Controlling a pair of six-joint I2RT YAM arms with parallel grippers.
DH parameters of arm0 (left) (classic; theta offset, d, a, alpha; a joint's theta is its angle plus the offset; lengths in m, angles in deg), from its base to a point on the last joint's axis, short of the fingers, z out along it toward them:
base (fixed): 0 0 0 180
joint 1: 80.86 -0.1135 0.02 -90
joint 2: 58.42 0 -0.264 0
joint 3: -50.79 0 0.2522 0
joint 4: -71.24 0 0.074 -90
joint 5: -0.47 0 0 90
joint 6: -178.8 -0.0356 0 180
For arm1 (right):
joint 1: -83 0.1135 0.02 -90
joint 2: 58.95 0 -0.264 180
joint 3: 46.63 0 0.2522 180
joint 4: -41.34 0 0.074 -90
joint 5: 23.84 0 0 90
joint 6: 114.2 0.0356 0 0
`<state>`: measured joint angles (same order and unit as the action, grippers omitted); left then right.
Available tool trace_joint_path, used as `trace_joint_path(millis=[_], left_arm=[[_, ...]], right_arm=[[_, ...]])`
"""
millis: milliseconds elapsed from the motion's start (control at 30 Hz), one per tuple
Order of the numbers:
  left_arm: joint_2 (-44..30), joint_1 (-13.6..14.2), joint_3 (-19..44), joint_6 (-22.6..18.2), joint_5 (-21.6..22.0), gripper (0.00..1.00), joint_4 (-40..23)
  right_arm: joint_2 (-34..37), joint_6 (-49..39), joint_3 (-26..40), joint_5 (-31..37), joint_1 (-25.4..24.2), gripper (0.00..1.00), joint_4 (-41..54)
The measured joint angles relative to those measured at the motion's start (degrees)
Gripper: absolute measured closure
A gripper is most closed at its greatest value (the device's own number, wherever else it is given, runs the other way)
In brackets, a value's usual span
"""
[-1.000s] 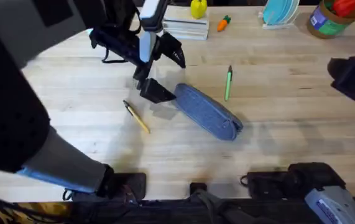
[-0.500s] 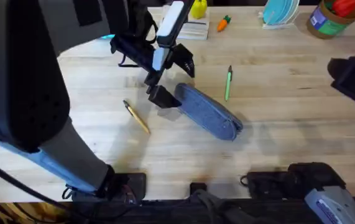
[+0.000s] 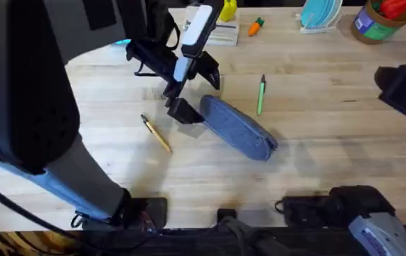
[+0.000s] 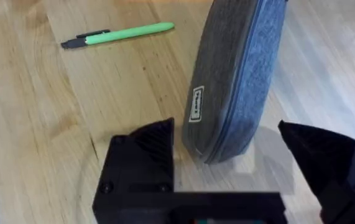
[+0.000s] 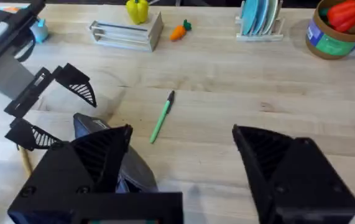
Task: Unzip the bag, pick up the pens from the table one at a time and place them inside, then zip the bag closed.
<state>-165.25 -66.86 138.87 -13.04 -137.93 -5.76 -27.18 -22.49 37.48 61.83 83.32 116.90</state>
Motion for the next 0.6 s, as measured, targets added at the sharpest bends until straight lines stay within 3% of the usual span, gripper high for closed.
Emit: trace_joint_path(millis=[367, 533, 600], left_arm=[[0.00, 0.00, -0.02, 1.18, 0.02, 0.003, -0.02], [0.00, 0.01, 0.00, 1.60, -0.06, 0.139, -0.20], [0.00, 0.51, 0.00, 1.80, 0.02, 0.246, -0.21]], right_arm=[[-0.02, 0.01, 0.00, -0.01, 0.00, 0.003, 0.00], [-0.01, 0.01, 0.00, -0.01, 0.00, 0.004, 0.00], [-0.02, 0.00, 0.00, -0.01, 0.00, 0.003, 0.00]])
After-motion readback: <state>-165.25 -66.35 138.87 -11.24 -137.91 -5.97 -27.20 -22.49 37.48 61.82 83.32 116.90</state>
